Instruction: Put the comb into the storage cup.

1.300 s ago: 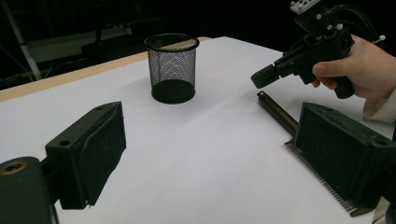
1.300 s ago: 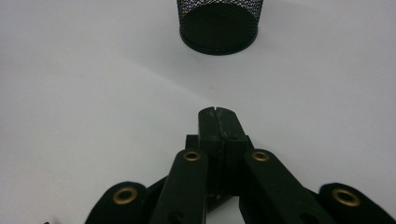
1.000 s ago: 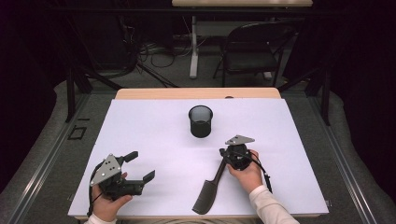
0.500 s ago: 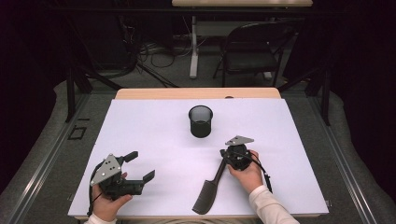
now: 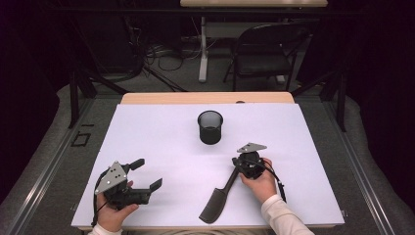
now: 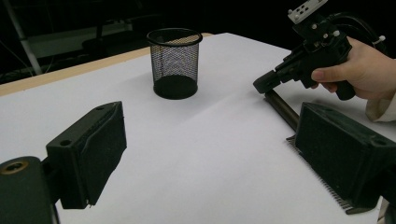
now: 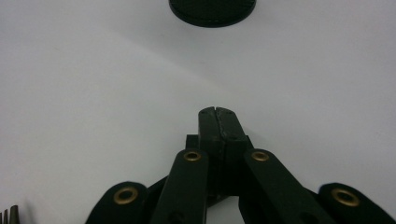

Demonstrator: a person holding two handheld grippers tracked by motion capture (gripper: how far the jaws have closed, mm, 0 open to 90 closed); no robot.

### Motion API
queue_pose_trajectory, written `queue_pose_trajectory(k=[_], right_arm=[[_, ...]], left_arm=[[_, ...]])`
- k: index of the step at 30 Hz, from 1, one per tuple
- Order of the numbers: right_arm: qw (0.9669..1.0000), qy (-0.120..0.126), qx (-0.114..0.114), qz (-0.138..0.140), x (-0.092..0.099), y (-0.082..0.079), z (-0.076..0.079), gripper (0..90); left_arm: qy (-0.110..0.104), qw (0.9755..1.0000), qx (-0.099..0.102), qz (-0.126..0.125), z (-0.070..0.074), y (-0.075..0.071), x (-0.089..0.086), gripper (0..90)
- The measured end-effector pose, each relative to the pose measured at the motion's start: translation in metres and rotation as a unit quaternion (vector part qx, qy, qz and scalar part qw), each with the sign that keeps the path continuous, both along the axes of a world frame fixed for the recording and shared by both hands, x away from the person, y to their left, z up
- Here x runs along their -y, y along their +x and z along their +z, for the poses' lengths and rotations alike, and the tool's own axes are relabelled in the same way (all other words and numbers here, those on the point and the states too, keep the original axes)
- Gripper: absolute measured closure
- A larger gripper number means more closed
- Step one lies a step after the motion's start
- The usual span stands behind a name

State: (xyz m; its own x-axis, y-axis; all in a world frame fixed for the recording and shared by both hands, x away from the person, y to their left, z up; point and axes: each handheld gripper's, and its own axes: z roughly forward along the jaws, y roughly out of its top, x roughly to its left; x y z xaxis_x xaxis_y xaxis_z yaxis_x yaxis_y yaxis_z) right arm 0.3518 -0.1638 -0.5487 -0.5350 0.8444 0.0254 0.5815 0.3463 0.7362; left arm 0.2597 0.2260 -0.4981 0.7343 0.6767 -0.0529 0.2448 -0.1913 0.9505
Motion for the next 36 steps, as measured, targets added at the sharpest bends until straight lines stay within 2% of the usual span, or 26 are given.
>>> queue_pose_trajectory(k=[21, 29, 36], right_arm=[[0.9999, -0.002, -0.013, -0.006, 0.008, -0.005, -0.001, 90.0], [0.9995, -0.015, -0.026, -0.005, 0.012, -0.007, -0.002, 90.0], [0.9993, -0.023, -0.028, 0.001, 0.012, -0.012, -0.001, 90.0]], left_arm=[[0.000, 1.0000, -0.003, 0.004, -0.002, 0.001, 0.000, 9.8], [0.000, 1.0000, -0.002, 0.006, -0.001, 0.001, 0.000, 9.9], [0.003, 1.0000, -0.002, 0.005, -0.001, 0.001, 0.000, 9.9]])
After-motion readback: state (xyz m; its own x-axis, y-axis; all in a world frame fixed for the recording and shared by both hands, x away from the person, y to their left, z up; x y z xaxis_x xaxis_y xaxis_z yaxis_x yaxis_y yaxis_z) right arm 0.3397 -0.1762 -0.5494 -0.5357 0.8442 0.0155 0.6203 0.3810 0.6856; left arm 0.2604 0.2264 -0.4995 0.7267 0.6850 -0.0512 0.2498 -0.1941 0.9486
